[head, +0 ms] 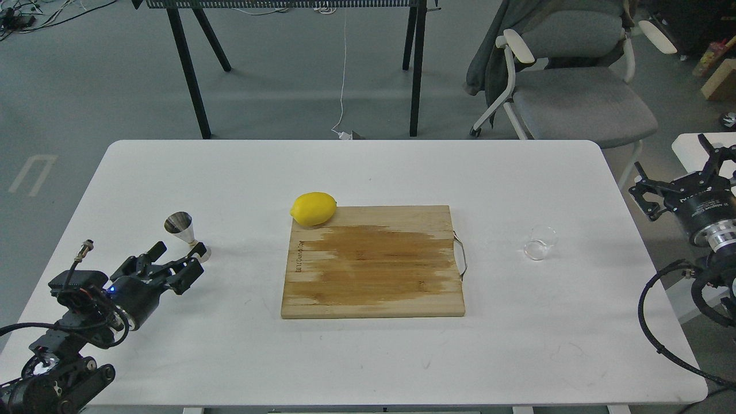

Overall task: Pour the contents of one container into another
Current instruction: 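Close the left gripper around the metal jigger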

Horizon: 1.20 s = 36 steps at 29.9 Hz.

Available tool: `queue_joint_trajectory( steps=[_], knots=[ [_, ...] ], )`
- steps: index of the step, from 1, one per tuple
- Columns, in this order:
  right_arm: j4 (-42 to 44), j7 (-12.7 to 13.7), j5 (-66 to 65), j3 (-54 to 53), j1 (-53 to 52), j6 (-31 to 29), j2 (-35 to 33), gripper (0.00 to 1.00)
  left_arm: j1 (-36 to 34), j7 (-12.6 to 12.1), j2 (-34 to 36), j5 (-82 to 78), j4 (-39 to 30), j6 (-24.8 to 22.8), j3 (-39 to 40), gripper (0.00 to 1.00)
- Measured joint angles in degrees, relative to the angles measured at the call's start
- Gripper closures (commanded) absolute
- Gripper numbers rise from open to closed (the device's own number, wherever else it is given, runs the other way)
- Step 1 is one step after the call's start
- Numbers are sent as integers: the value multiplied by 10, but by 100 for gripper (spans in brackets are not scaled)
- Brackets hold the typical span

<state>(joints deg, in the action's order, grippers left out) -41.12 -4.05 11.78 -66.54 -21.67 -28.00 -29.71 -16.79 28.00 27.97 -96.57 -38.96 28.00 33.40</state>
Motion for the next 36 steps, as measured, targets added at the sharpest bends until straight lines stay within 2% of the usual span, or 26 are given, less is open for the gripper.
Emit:
queue_joint_trajectory(
  steps=[11, 23, 32, 36],
  knots=[
    [3, 0, 0, 0, 0, 0, -1, 0, -40, 0, -30, 6, 54, 0, -38, 0],
    [3, 0, 0, 0, 1, 0, -5, 0, -71, 0, -72, 7, 105, 0, -45, 2],
    [3, -5, 0, 0, 1, 0, -6, 0, -94, 0, -98, 6, 159, 0, -46, 15],
    [3, -6, 0, 0, 4, 0, -6, 0, -100, 0, -107, 5, 181, 0, -46, 26]
  ],
)
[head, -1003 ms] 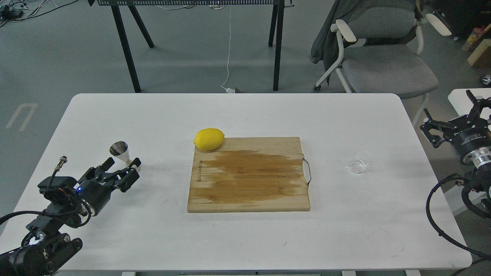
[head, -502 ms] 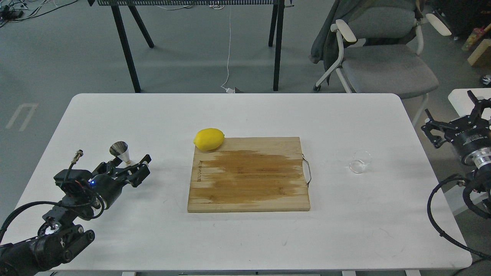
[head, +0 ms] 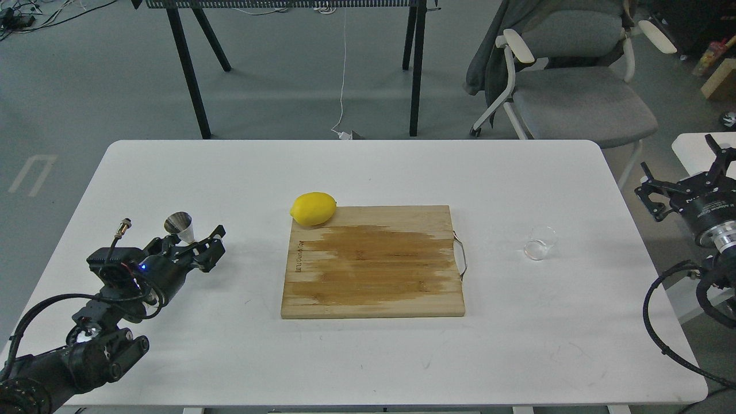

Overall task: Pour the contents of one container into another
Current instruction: 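Close the left gripper around the metal jigger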

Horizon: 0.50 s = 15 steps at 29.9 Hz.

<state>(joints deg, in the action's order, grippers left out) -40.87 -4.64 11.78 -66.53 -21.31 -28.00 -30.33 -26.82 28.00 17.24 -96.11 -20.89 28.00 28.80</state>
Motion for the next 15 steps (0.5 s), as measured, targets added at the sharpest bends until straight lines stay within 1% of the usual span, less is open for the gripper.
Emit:
queue_joint_trajectory(
  steps=[1, 5, 8, 15],
  knots=[
    [0, 0, 0, 0, 0, 0, 0, 0, -1, 0, -2, 0, 5, 0, 0, 30],
    [0, 0, 0, 0, 1, 0, 0, 0, -3, 0, -8, -1, 17, 0, 0, 40],
    [0, 0, 0, 0, 2, 0, 0, 0, -6, 0, -11, -2, 20, 0, 0, 51],
    [0, -1, 0, 0, 2, 0, 0, 0, -10, 0, -12, -2, 31, 0, -1, 68]
  ],
)
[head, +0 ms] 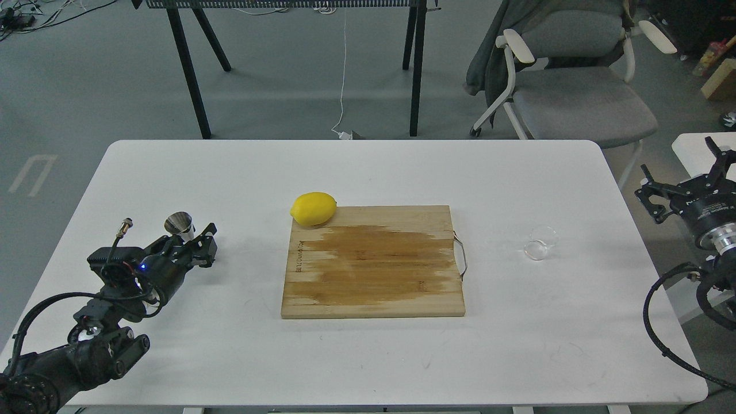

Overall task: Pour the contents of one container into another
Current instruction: 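Close the left gripper around the metal jigger, then lift the jigger with the left gripper and carry it over the cutting board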

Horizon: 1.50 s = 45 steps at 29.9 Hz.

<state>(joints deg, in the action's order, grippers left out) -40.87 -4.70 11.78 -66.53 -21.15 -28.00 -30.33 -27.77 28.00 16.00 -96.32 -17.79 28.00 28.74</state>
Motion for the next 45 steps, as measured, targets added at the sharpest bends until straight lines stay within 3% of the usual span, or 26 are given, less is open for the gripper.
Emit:
queue_joint_trajectory(
  steps=[7, 11, 20, 31, 40, 45],
  knots=[
    [0, -1, 0, 0, 0, 0, 0, 0, -1, 0, 0, -1, 0, 0, 0, 87],
    [0, -1, 0, 0, 1, 0, 0, 0, -1, 0, 0, 0, 0, 0, 0, 91],
    [1, 0, 0, 0, 4, 0, 0, 0, -13, 0, 4, 2, -1, 0, 1, 91],
    [14, 0, 0, 0, 4, 0, 3, 0, -170, 0, -2, 3, -73, 0, 3, 86],
    [36, 0, 0, 1, 2, 0, 3, 0, -207, 0, -137, 0, -127, 0, -1, 87],
    [39, 0, 0, 1, 2, 0, 3, 0, -196, 0, -159, 0, -125, 0, -38, 87]
  ],
)
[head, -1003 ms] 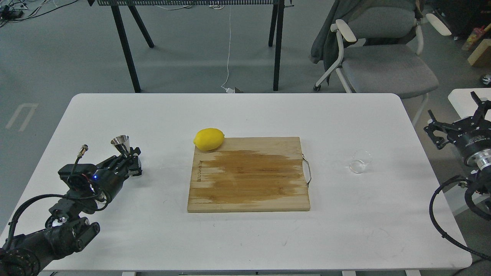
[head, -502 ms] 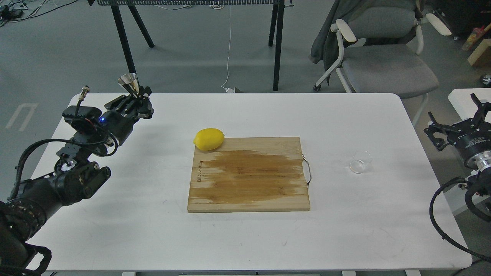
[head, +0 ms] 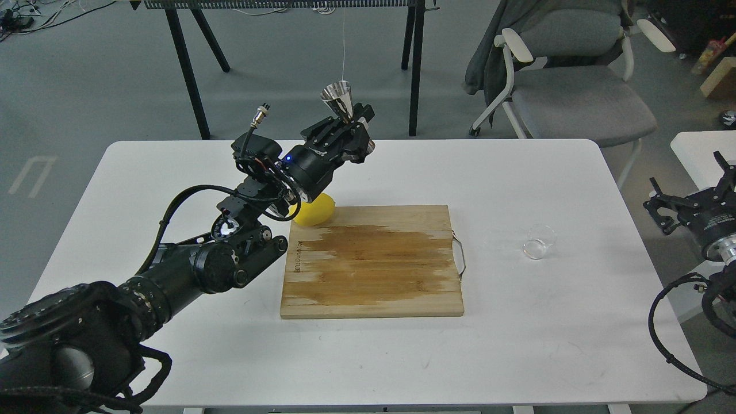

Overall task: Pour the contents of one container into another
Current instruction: 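Lift the jigger with the left gripper and carry it over the cutting board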

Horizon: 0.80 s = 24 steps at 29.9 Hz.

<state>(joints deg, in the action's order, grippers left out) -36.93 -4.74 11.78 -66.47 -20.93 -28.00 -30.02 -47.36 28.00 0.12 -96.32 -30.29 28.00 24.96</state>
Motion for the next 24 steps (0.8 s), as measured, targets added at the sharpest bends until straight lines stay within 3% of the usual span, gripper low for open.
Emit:
queue_joint_trajectory(
  steps=[11, 24],
  knots=[
    [0, 0, 0, 1, 1, 0, 4, 0, 76, 0, -1, -1, 0, 0, -77, 87],
    [4, 1, 0, 9, 0, 0, 6, 0, 108, 0, -1, 3, -37, 0, -133, 87]
  ],
)
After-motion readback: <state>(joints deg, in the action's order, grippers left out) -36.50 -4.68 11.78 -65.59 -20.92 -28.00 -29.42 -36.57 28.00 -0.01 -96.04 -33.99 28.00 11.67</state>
